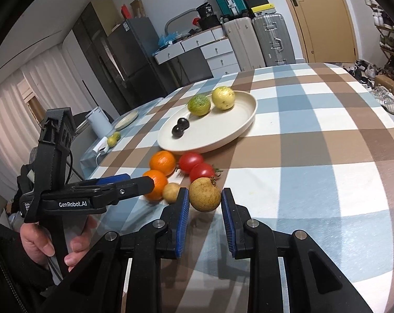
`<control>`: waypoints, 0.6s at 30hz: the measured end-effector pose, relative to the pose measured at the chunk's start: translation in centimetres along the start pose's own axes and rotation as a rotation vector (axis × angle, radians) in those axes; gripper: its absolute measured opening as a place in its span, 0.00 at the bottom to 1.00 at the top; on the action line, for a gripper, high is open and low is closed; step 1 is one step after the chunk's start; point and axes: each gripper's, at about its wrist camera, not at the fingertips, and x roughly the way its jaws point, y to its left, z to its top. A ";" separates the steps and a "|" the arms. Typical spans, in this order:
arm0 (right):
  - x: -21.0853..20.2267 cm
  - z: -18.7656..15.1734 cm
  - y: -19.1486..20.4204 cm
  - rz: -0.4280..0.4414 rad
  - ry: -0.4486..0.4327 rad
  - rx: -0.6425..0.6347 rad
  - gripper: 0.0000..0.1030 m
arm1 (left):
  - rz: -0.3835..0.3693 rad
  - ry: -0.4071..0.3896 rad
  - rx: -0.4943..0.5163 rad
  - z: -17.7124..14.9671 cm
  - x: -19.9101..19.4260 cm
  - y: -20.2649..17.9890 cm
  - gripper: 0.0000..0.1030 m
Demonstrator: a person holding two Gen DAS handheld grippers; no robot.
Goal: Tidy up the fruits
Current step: 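Grasp a mandarin orange with the left gripper while the right holds the brown fruit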
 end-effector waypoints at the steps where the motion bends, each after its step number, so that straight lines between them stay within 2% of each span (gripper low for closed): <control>1: 0.0 0.1 -0.2 0.001 -0.001 0.003 0.25 | -0.003 0.002 0.000 0.1 0.1 0.0 0.99; 6: -0.3 0.3 -0.9 0.003 -0.012 0.014 0.25 | -0.029 0.018 -0.012 0.3 0.7 0.0 0.97; 9: -0.1 0.5 -1.1 0.007 -0.011 0.019 0.25 | -0.063 0.025 -0.028 0.3 0.8 0.3 0.87; 14: 0.0 0.6 -1.2 0.008 -0.006 0.019 0.25 | -0.079 0.050 -0.005 0.2 1.1 0.0 0.60; 16: 0.0 0.6 -1.2 0.007 -0.008 0.021 0.25 | -0.097 0.057 -0.004 0.1 1.2 0.0 0.53; 18: 0.2 0.8 -1.1 0.010 -0.006 0.022 0.25 | -0.111 0.056 -0.003 0.0 1.2 0.0 0.50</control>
